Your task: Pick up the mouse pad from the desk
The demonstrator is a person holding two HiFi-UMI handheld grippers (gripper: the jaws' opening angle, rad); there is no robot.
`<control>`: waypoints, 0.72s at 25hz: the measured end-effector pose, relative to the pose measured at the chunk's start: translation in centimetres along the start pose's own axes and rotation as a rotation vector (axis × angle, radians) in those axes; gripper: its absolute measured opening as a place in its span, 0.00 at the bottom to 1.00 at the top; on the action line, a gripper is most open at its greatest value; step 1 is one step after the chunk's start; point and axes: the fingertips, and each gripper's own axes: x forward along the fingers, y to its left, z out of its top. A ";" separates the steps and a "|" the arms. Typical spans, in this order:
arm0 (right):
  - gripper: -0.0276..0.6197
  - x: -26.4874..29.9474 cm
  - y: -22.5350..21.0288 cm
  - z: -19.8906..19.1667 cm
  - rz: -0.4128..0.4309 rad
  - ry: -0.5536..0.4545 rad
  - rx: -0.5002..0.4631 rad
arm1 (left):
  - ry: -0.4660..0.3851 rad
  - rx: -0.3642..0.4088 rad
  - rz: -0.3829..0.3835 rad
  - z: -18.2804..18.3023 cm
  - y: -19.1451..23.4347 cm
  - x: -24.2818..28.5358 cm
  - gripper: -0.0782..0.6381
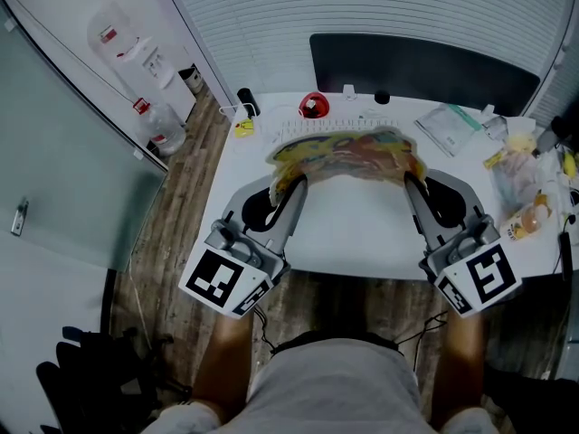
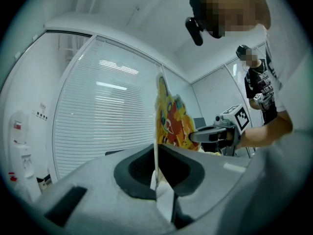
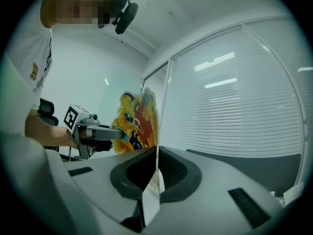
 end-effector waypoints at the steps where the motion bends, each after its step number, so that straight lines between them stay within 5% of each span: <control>1: 0.07 0.0 0.0 0.0 -0.001 -0.001 0.001 | 0.001 0.000 0.000 0.0 0.0 0.0 0.14; 18: 0.07 0.4 0.5 -0.5 -0.016 0.010 0.009 | 0.017 -0.002 0.004 -0.5 0.1 -0.6 0.14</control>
